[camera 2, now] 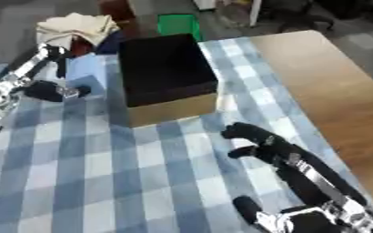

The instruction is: Pick up objects on the table and place them in the box.

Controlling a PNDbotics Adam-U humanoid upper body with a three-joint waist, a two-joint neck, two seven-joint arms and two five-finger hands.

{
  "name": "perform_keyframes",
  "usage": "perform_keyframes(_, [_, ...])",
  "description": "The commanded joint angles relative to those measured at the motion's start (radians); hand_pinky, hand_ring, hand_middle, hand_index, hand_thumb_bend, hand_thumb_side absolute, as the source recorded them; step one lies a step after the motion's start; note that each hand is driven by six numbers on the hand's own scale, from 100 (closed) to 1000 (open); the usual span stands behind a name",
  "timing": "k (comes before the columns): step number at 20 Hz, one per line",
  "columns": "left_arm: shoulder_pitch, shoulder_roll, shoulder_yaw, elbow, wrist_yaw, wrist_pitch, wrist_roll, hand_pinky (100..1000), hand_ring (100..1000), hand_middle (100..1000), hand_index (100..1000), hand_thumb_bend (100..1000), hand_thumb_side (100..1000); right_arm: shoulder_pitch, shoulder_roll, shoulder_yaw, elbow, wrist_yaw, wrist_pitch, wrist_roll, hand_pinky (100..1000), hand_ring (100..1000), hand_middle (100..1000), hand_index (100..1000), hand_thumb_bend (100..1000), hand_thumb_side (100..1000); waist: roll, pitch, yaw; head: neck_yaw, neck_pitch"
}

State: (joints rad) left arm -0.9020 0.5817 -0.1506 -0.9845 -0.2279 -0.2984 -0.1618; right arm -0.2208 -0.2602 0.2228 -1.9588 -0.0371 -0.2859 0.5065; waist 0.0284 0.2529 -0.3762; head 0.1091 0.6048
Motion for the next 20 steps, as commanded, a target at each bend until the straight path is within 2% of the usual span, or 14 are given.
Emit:
perform_keyframes(1, [-0.037,0.039,-0.002,-0.033,0.058,0.026,0.000,997,432,253,535,458,258,-0.015,-0.013,0.001,-0.023,-0.010,-0.002,0.006,797,1000,880,1000,268,317,-0.003,-0.015,-0.012,0.010,-0.020])
perform_keyframes(11, [-0.084,0.051,-0.010,-0.052,0.113,0.039,0.024,986,434,262,541,444,237,-0.056,-0.001,0.025,-0.021,-0.029,0.007,0.034,797,1000,880,1000,258,329,0.027,0.007,-0.090,0.030,-0.047])
perform_keyframes(15, [-0.094,0.033,-0.021,-0.045,0.076,0.019,0.032,976,439,281,551,465,231,-0.072,0.003,0.030,-0.019,-0.037,0.012,0.042,797,1000,880,1000,253,334,0.041,0.014,-0.116,0.035,-0.052])
perform_keyframes(20, [-0.090,0.007,-0.032,-0.027,0.012,-0.010,0.026,976,458,342,581,510,258,-0.078,0.006,0.030,-0.014,-0.038,0.015,0.047,797,1000,880,1000,248,340,0.052,0.018,-0.128,0.039,-0.051])
